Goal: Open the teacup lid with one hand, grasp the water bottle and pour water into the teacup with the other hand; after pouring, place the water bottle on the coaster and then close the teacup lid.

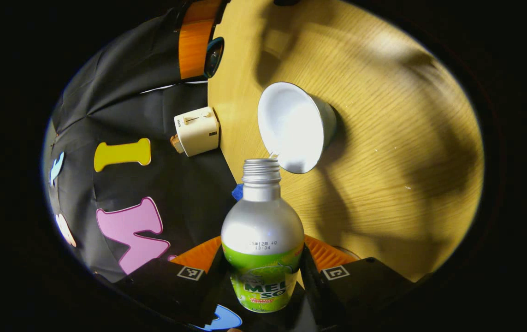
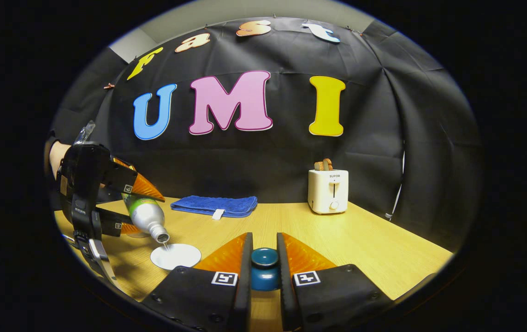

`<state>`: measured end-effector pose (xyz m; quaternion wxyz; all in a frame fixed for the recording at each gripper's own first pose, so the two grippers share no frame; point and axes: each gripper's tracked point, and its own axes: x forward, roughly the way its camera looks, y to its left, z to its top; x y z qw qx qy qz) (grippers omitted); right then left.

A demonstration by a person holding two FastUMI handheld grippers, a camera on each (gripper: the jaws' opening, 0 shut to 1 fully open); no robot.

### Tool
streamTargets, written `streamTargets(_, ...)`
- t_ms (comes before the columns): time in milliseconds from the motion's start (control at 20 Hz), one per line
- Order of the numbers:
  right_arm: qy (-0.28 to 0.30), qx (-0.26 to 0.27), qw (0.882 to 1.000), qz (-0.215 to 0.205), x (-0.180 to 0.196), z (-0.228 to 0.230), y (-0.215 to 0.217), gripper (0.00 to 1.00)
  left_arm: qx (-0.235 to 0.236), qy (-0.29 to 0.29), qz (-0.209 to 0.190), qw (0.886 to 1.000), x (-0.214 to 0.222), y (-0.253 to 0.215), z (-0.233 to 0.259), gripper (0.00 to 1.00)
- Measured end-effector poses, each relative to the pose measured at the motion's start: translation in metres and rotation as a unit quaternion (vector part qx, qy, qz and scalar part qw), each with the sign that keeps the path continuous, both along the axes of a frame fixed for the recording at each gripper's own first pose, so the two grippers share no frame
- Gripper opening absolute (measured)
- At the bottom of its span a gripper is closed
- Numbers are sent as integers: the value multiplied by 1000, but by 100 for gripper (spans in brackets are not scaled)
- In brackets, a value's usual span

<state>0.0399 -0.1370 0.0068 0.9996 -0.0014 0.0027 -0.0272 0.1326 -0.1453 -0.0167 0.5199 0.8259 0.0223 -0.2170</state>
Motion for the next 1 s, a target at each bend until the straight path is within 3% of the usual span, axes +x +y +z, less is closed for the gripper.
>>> streamTargets(1000, 0, 0, 1000, 0, 0, 0, 0, 30, 55, -33, -2, 998, 0, 0, 11, 78)
